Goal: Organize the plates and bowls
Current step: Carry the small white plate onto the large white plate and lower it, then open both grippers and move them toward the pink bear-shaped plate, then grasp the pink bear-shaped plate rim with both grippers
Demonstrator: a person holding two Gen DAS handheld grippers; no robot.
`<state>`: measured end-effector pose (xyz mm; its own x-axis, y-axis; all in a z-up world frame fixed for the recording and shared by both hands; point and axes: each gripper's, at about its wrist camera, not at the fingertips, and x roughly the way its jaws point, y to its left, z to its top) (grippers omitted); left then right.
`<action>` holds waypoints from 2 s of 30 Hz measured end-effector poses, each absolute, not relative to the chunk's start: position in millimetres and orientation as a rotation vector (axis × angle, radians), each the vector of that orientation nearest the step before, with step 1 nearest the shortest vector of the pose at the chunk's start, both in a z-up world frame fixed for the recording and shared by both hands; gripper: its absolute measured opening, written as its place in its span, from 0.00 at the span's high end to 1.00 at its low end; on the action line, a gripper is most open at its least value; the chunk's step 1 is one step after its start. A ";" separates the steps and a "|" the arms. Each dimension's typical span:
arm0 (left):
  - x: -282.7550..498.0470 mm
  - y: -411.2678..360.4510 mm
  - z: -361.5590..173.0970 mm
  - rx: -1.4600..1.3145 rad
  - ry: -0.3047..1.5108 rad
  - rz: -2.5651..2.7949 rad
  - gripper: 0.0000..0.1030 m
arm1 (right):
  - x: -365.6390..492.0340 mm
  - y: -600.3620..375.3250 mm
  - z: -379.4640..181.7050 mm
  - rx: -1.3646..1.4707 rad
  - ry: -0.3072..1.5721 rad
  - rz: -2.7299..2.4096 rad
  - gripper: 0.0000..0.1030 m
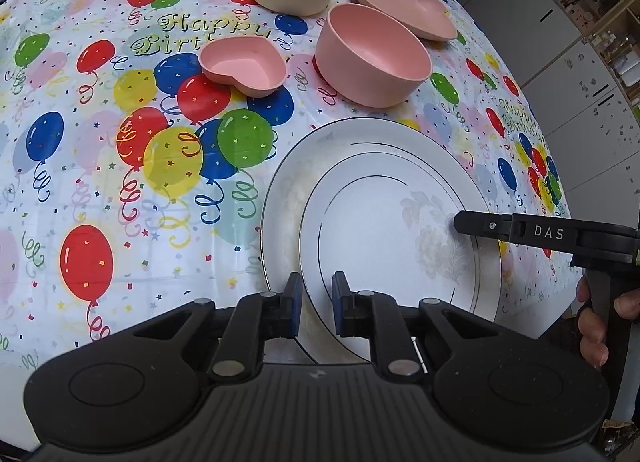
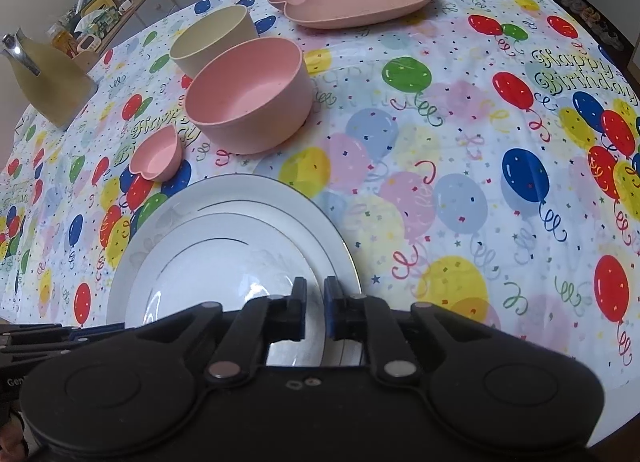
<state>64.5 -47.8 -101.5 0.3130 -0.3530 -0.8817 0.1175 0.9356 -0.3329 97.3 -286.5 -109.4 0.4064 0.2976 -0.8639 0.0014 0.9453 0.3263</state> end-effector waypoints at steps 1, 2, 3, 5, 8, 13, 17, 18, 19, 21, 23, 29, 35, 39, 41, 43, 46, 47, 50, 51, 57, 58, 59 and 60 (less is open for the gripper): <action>64.1 -48.0 -100.8 -0.217 1.216 -0.316 0.86 | 96.7 -286.0 -108.2 0.294 1.138 0.193 0.84; 63.4 -48.3 -100.2 -0.213 1.218 -0.319 0.86 | 96.1 -285.2 -107.3 0.292 1.139 0.193 0.82; 62.3 -48.7 -99.3 -0.208 1.220 -0.323 0.86 | 95.5 -284.7 -106.7 0.291 1.139 0.192 0.82; 60.1 -48.6 -96.6 -0.201 1.215 -0.320 0.86 | 93.9 -283.7 -104.6 0.295 1.137 0.189 0.81; 56.3 -46.5 -90.9 -0.192 1.201 -0.312 0.86 | 89.5 -282.1 -97.0 0.291 1.116 0.198 0.79; 47.6 -45.5 -77.7 -0.179 1.158 -0.314 0.86 | 80.5 -277.1 -77.2 0.271 1.067 0.217 0.76; 41.8 -46.4 -62.6 -0.166 1.092 -0.317 0.86 | 71.4 -272.4 -59.7 0.239 1.019 0.228 0.73; 41.1 -46.5 -58.8 -0.166 1.076 -0.319 0.86 | 69.1 -271.4 -55.1 0.231 1.007 0.229 0.72; 40.6 -46.9 -54.7 -0.165 1.060 -0.320 0.86 | 66.7 -270.8 -50.1 0.229 0.995 0.231 0.71; 40.5 -49.0 -45.0 -0.163 1.025 -0.327 0.86 | 62.8 -270.1 -40.9 0.223 0.971 0.231 0.70; 40.5 -52.2 -35.4 -0.152 0.988 -0.338 0.85 | 59.8 -269.8 -30.8 0.214 0.947 0.231 0.67; 49.4 -66.3 -7.9 -0.140 0.893 -0.355 0.73 | 59.0 -271.8 -5.4 0.176 0.891 0.233 0.56; 64.1 -85.4 12.8 -0.116 0.815 -0.353 0.36 | 68.4 -279.8 10.9 0.152 0.846 0.242 0.42; 85.2 -103.4 18.4 -0.099 0.808 -0.346 0.36 | 81.4 -294.6 17.3 0.151 0.823 0.233 0.35; 97.9 -112.6 18.4 -0.097 0.810 -0.339 0.35 | 91.5 -304.3 18.3 0.153 0.823 0.227 0.23; 110.6 -121.6 18.3 -0.093 0.806 -0.327 0.32 | 101.6 -313.7 19.3 0.146 0.810 0.220 0.20; 130.8 -132.6 19.2 -0.113 0.786 -0.318 0.23 | 121.1 -326.9 20.2 0.121 0.799 0.220 0.05; 137.6 -136.0 19.4 -0.118 0.780 -0.310 0.22 | 127.8 -331.3 20.9 0.112 0.790 0.217 0.04; 163.9 -146.9 18.2 -0.136 0.780 -0.290 0.22 | 150.8 -345.5 21.8 0.084 0.775 0.229 0.03; 173.7 -150.8 17.4 -0.137 0.781 -0.282 0.22 | 159.1 -350.6 21.3 0.079 0.773 0.226 0.03; 229.7 -175.3 8.6 -0.118 0.787 -0.216 0.22 | 217.0 -386.0 10.1 0.075 0.795 0.215 0.03; 238.4 -178.4 6.2 -0.119 0.790 -0.211 0.22 | 226.5 -391.9 7.4 0.079 0.801 0.213 0.03; 248.3 -181.3 3.1 -0.119 0.796 -0.203 0.22 | 235.2 -397.3 4.7 0.083 0.808 0.215 0.03; 257.3 -184.3 0.0 -0.119 0.803 -0.197 0.22 | 243.8 -402.3 1.8 0.086 0.815 0.218 0.03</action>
